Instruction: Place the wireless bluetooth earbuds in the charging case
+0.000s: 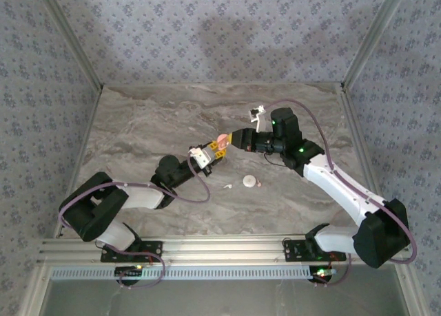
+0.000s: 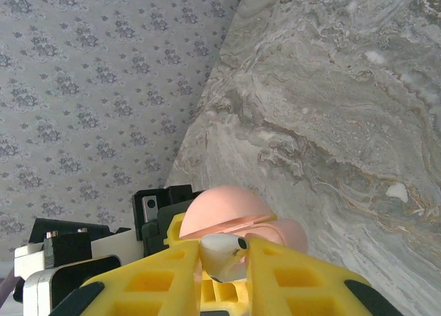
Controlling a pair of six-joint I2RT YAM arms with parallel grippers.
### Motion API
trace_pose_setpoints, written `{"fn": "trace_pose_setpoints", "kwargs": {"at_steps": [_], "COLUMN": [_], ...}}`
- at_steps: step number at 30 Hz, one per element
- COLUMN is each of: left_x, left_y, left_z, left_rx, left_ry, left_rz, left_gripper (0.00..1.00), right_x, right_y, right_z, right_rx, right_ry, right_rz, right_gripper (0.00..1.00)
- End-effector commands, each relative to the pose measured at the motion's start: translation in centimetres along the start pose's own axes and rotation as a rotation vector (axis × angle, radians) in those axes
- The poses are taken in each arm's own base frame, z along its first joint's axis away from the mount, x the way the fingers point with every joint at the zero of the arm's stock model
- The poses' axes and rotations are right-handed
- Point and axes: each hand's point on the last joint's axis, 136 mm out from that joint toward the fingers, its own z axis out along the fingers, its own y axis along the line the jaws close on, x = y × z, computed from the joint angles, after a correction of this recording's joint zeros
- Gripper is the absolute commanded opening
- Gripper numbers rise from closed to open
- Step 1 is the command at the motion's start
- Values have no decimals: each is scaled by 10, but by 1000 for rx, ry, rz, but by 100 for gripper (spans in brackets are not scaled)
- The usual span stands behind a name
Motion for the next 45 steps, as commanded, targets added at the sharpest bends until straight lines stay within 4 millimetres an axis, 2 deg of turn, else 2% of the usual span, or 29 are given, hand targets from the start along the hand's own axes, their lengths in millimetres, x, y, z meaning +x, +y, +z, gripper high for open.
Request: {"fn": "trace_pose_setpoints", "kwargs": {"at_steps": [1, 14, 25, 37, 45], "left_x": [-15, -26, -29, -32, -32], "left_y": [1, 8, 8, 11, 11], "left_z": [3, 4, 6, 4, 3], "left_rx": [-3, -31, -28, -43, -47], "left_ry": [-48, -85, -93, -100, -97], "left_rz": [12, -5, -7, 10, 13], "left_gripper": [11, 11, 11, 11, 11], "right_x": [-10, -4, -2, 0, -1], "right_y": [12, -3, 5, -1, -8], "right_z": [-2, 1, 7, 10, 6], "right_rx": [-19, 29, -12, 36, 102], "right_ry": [-31, -22, -15, -18, -28], "right_rz": [-23, -2, 7, 17, 15], "right_gripper": [23, 23, 23, 23, 30]}}
